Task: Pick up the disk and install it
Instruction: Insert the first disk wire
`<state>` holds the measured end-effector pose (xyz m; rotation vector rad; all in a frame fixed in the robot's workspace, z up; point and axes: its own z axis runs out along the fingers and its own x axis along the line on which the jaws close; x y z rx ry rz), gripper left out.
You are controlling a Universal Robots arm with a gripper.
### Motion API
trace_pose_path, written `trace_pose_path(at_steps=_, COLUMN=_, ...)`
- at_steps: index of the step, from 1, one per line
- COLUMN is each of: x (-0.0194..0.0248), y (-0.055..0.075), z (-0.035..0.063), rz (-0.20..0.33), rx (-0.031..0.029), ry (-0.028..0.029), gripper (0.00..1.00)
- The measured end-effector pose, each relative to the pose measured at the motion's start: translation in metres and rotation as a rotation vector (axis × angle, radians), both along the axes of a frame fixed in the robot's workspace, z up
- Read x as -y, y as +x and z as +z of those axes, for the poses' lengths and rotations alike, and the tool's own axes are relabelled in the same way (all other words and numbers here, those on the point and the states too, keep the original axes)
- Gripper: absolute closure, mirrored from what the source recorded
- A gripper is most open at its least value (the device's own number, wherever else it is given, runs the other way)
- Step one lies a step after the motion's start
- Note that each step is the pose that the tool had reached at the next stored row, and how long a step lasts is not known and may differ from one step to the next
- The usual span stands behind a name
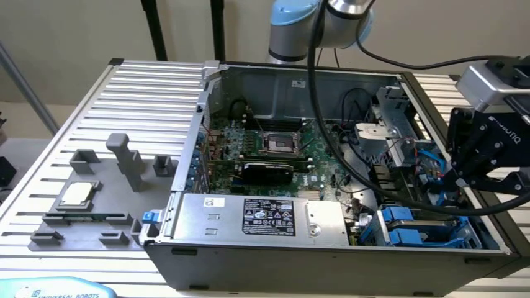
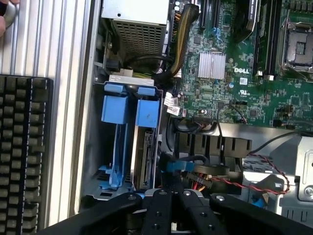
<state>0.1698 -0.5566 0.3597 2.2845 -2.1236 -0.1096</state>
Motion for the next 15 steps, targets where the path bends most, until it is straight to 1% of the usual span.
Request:
trace_pose_path(at_steps=5, x=-0.0007, y=-0.001, z=-0.0031, rz=0.006, rx=0.0, ry=0.0003, gripper=0.88)
trace_pose_path(at_steps=6, x=-0.0008, y=-0.002, z=-0.0033, rz=0.008, rx=0.0, ry=0.0002, gripper=0.82)
trace_pose_path(at_steps=7, x=-0.0008, y=-0.004, z=-0.0034, rz=0.009, rx=0.0, ry=0.0001, gripper=0.82)
trace_pose_path(at_steps=8, x=-0.0008, y=-0.006, z=-0.0036, rz=0.011, rx=0.0, ry=-0.0002, gripper=0.76)
trace_pose_path(at_steps=9, x=-0.0008, y=-0.009, z=-0.0039, rz=0.013, rx=0.0, ry=-0.0002, gripper=0.76)
trace_pose_path(at_steps=10, x=-0.0008, y=-0.011, z=-0.0041, rz=0.015, rx=0.0, ry=-0.0002, gripper=0.69)
trace_pose_path(at_steps=13, x=-0.0007, y=-0.015, z=-0.0043, rz=0.017, rx=-0.0001, ry=-0.0005, gripper=0.69)
trace_pose_path(at_steps=15, x=0.0012, y=-0.015, z=-0.0045, rz=0.017, rx=0.0, ry=-0.0007, gripper=0.69)
